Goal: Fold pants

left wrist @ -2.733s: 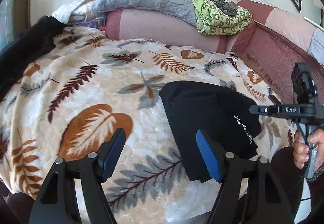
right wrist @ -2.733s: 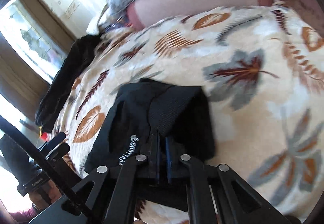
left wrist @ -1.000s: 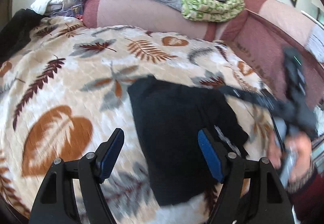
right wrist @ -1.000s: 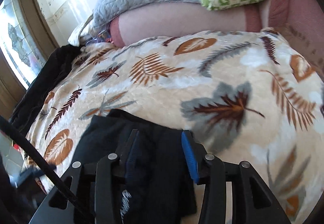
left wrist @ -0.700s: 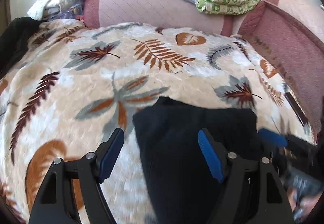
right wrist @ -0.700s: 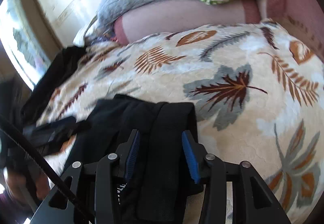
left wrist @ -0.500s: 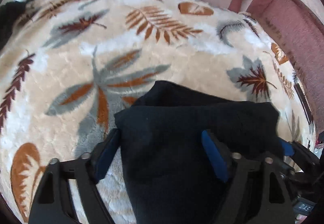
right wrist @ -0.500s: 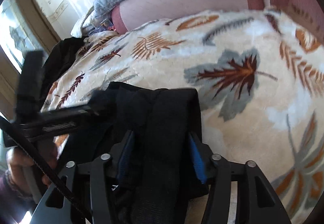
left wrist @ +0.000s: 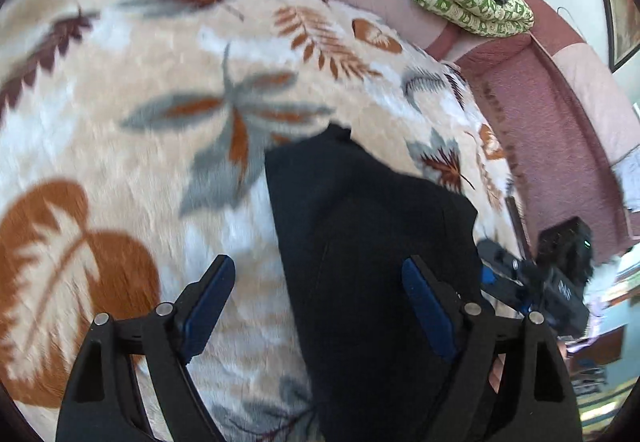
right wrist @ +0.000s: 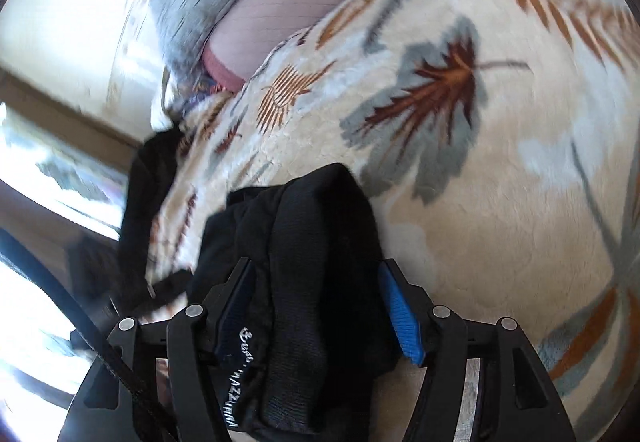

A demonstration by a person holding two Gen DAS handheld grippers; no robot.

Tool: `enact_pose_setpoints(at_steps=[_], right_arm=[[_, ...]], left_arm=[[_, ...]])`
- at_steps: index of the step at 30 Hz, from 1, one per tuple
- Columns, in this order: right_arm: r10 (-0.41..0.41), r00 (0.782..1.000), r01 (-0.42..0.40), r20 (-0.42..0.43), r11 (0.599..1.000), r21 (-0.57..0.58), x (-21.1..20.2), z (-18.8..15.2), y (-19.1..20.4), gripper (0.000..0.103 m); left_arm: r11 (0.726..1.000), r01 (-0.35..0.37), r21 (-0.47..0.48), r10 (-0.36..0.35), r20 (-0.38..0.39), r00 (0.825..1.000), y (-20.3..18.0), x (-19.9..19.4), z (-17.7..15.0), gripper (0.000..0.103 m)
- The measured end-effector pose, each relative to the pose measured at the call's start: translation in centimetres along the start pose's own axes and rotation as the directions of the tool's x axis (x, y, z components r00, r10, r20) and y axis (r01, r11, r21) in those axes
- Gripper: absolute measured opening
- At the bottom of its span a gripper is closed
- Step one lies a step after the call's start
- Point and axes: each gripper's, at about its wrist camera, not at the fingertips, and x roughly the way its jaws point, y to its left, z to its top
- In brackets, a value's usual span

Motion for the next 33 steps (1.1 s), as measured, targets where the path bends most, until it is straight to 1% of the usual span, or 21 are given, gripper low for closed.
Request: enact_pose_setpoints(at_steps=[3, 6, 10, 11, 13, 15, 20, 22, 23, 24, 25, 26, 27, 28, 29, 31, 33], right_arm=[[0.017, 1.0, -0.017, -0.003, 0.999, 0.043, 0.0, 0.0, -0.6, 0.068], [0.001, 1.0, -0.001, 0.001, 1.0, 0.03, 0.0, -0.1, -0.2, 0.068], [-0.057, 0.998, 0.057, -0.001, 0.998, -0.027, 0.2, -0.4, 0.5, 0.068], [-0.068, 0.998, 0.068, -0.002, 0.997, -0.041, 0.2, -0.5, 0.8, 0.068], [-0.074, 0.997, 0.073, -0.017, 0.996, -0.055, 0.3, -0.7, 0.9, 0.068], [-0.05, 0.998, 0.048, -0.036, 0.998, -0.042, 0.4, -0.8, 0.7, 0.07], [0.026, 0.995, -0.029, -0.096, 0.999, -0.027, 1.1, -0.7, 0.2, 0.07], [0.06, 0.992, -0.062, -0.108, 0.998, -0.021, 1.5, -0.8, 0.2, 0.072], [0.077, 0.991, -0.08, -0.106, 0.997, -0.02, 1.8, -0.9, 0.3, 0.075], [0.091, 0.991, -0.094, -0.103, 0.995, -0.023, 2.1, -0.9, 0.5, 0.077], [0.092, 0.991, -0.096, -0.099, 0.995, -0.041, 2.4, -1.1, 1.0, 0.077], [0.086, 0.991, -0.093, -0.1, 0.993, -0.068, 2.8, -1.2, 1.5, 0.077], [0.072, 0.993, -0.081, -0.098, 0.992, -0.097, 3.0, -1.4, 2.1, 0.073], [0.05, 0.995, -0.062, -0.092, 0.991, -0.123, 3.1, -1.7, 2.6, 0.068], [0.039, 0.995, -0.052, -0.093, 0.989, -0.14, 3.2, -1.8, 2.9, 0.055], [0.033, 0.995, -0.048, -0.094, 0.986, -0.161, 3.1, -2.1, 3.4, 0.05], [0.023, 0.996, -0.038, -0.082, 0.982, -0.185, 2.7, -2.3, 3.8, 0.048]], left_arm=[[1.0, -0.004, 0.023, 0.004, 0.021, 1.0, -0.5, 0.1, -0.4, 0.085], [0.999, -0.019, 0.038, 0.019, 0.021, 1.0, -1.1, 0.5, -0.4, 0.085], [0.997, -0.043, 0.065, 0.042, 0.017, 0.999, -1.6, 1.1, -0.4, 0.091], [0.997, -0.044, 0.07, 0.043, 0.015, 0.999, -1.7, 1.3, -0.4, 0.094], [0.996, -0.041, 0.08, 0.041, 0.007, 0.999, -1.9, 1.6, -0.4, 0.099], [0.994, -0.048, 0.101, 0.048, -0.004, 0.999, -2.4, 2.1, -0.4, 0.102], [0.977, -0.071, 0.201, 0.08, -0.039, 0.996, -3.9, 3.3, -0.8, 0.102], [0.975, -0.08, 0.209, 0.089, -0.033, 0.995, -4.3, 3.5, -0.9, 0.102], [0.976, -0.08, 0.202, 0.087, -0.026, 0.996, -4.5, 3.6, -0.9, 0.1], [0.977, -0.081, 0.196, 0.085, -0.013, 0.996, -4.7, 3.5, -0.9, 0.095], [0.977, -0.083, 0.194, 0.085, 0.001, 0.996, -5.0, 3.3, -1.0, 0.077], [0.977, -0.088, 0.192, 0.089, 0.006, 0.996, -5.1, 3.2, -1.0, 0.065], [0.978, -0.092, 0.187, 0.092, 0.014, 0.996, -5.3, 3.0, -1.0, 0.06], [0.98, -0.089, 0.181, 0.086, 0.022, 0.996, -5.3, 2.6, -1.1, 0.053], [0.981, -0.084, 0.176, 0.081, 0.026, 0.996, -5.2, 2.4, -1.1, 0.051], [0.985, -0.071, 0.158, 0.067, 0.034, 0.997, -5.0, 1.5, -1.3, 0.048], [0.984, -0.08, 0.159, 0.074, 0.043, 0.996, -5.2, 1.0, -1.4, 0.048]])
